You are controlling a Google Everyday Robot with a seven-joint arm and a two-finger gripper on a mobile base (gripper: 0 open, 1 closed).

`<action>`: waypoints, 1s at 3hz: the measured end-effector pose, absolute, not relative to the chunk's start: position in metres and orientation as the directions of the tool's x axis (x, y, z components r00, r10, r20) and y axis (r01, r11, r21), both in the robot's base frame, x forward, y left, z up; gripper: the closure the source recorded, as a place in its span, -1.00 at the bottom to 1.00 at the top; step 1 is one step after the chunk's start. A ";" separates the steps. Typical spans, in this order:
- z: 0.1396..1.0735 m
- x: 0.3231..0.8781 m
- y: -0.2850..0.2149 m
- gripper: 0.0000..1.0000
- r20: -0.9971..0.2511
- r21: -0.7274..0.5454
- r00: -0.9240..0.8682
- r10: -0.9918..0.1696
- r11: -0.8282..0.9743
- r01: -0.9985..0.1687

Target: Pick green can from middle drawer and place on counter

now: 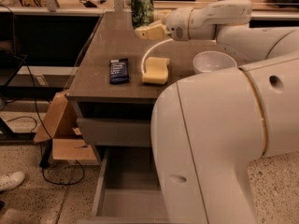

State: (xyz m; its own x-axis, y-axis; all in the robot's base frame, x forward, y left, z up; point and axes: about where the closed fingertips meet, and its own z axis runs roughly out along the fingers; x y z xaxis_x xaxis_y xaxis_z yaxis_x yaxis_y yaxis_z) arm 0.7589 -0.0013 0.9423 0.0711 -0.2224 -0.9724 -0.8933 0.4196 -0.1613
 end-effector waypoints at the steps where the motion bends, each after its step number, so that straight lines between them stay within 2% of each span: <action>1: 0.941 0.757 0.001 1.00 -0.973 -0.163 0.077 -0.217 0.414 -0.895; 3: 0.944 0.760 0.010 1.00 -0.992 -0.125 0.105 -0.069 0.513 -0.849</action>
Offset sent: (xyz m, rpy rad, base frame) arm -0.0017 0.0015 -0.0023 0.1363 -0.0194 -0.0628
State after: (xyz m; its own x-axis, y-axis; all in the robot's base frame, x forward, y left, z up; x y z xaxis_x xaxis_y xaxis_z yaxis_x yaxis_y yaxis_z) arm 0.7601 0.0095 0.9444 0.1048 -0.0686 -0.9921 -0.8491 0.5132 -0.1252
